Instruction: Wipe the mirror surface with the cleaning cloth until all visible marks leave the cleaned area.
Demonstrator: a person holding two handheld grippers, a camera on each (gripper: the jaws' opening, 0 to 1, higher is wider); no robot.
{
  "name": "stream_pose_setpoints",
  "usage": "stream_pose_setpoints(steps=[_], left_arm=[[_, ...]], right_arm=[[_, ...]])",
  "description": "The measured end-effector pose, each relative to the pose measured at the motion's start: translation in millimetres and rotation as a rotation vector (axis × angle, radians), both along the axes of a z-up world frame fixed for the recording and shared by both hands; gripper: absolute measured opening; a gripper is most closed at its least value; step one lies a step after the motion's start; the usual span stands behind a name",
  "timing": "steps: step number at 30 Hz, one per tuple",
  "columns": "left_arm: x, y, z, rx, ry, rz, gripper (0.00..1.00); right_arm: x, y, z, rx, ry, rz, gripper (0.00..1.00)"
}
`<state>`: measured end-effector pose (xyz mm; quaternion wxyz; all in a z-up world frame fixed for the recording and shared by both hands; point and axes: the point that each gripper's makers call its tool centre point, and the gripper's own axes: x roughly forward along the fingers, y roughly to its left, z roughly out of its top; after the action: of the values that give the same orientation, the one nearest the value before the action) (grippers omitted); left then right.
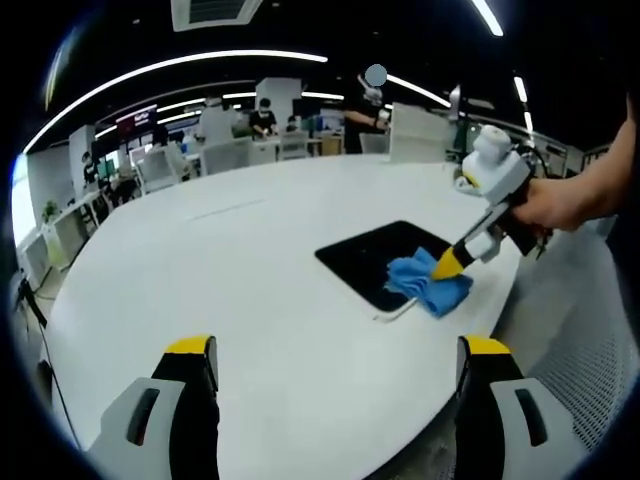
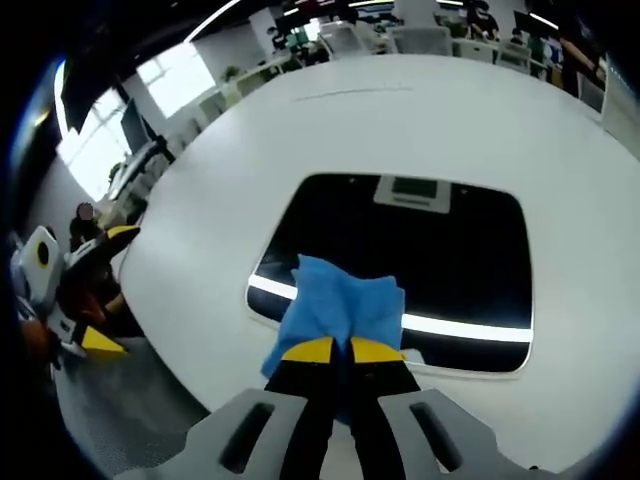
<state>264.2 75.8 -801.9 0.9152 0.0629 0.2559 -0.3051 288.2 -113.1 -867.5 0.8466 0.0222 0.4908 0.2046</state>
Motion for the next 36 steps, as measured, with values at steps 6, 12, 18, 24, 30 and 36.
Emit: stream_pose_setpoints(steps=[6,12,18,24,30,36], left_arm=[[0.0,0,-0.5,-0.002,0.003,0.0,0.99],[-0.6,-1,-0.7,0.0,0.005,-0.003,0.99],[-0.7,-1,-1.2,0.0,0.007,-0.004,0.99],[-1.2,-1,-2.0,0.003,0.01,-0.008,0.99],[-1.7,-2,-2.5,0.008,0.013,-0.01,0.99],[-2.5,-3,-3.4,0.013,0.017,-0.016,0.99]], right_arm=[[1,-5,-0.6,0.005,0.004,-0.007,0.0],[1,-9,-0.2,-0.003,0.0,-0.002,0.0],[1,-19,-0.4,-0.006,0.0,-0.005,0.0],[0,-22,-0.3,-0.01,-0.005,-0.004,0.0],[0,-21,-0.6,-0.02,-0.008,0.014,0.0],[7,-21,-1.2,-0.028,-0.002,0.022,0.0]])
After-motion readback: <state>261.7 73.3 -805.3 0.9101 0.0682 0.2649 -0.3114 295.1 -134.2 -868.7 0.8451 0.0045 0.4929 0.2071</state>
